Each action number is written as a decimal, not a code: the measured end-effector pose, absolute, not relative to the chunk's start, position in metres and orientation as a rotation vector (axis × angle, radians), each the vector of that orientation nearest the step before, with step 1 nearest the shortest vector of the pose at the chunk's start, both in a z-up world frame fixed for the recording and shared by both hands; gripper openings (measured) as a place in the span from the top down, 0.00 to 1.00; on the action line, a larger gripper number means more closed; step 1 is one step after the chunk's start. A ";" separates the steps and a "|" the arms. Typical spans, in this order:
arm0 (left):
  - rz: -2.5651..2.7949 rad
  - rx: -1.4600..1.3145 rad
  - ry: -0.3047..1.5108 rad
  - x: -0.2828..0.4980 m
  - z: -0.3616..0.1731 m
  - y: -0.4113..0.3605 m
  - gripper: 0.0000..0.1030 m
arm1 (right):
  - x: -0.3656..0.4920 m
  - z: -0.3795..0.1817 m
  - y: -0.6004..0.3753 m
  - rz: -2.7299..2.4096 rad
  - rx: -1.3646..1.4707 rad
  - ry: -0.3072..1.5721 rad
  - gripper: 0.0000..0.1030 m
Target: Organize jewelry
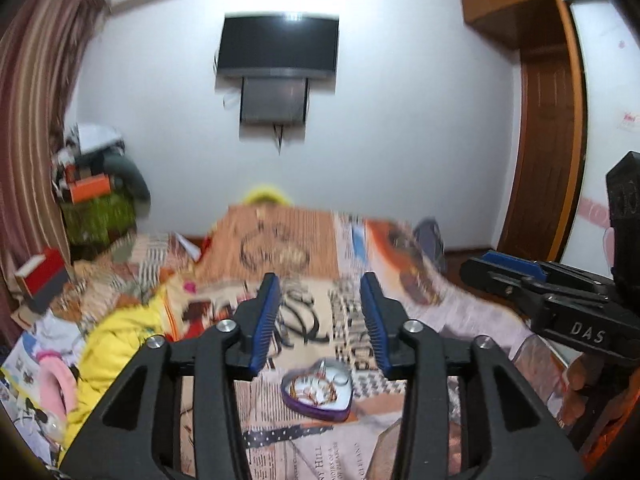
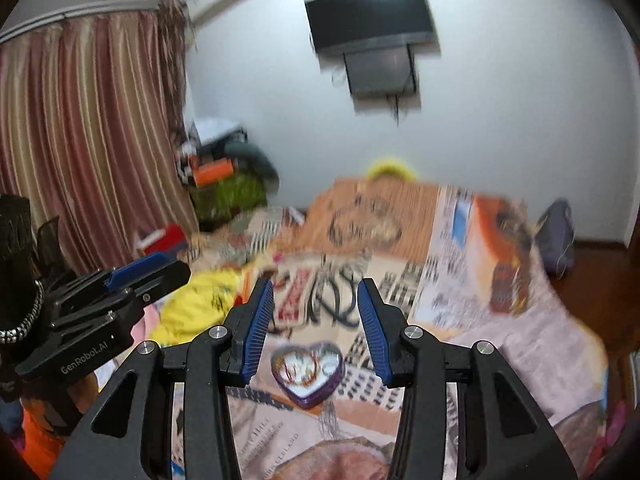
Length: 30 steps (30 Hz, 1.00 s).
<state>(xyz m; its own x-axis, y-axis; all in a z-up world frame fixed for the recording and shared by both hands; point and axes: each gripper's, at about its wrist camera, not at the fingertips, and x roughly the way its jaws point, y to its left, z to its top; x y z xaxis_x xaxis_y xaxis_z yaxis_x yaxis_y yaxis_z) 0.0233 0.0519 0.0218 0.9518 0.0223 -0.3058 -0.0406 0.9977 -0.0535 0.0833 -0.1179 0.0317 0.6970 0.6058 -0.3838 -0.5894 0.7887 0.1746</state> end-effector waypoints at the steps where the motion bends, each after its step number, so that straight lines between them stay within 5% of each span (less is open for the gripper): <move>1: 0.035 -0.058 0.278 0.013 0.029 0.049 0.53 | 0.075 0.038 -0.120 0.659 0.039 0.413 0.59; 5: 0.049 -0.062 0.212 -0.012 0.043 0.045 0.43 | 0.044 0.060 -0.126 0.623 0.034 0.296 0.45; 12: 0.112 -0.062 0.146 -0.035 0.049 0.045 0.07 | 0.020 0.067 -0.122 0.557 0.026 0.203 0.14; 15: 0.126 -0.068 0.142 -0.036 0.048 0.047 0.05 | 0.020 0.065 -0.117 0.525 0.021 0.194 0.03; 30: 0.140 -0.084 0.175 -0.037 0.039 0.052 0.05 | 0.012 0.057 -0.120 0.537 0.008 0.232 0.01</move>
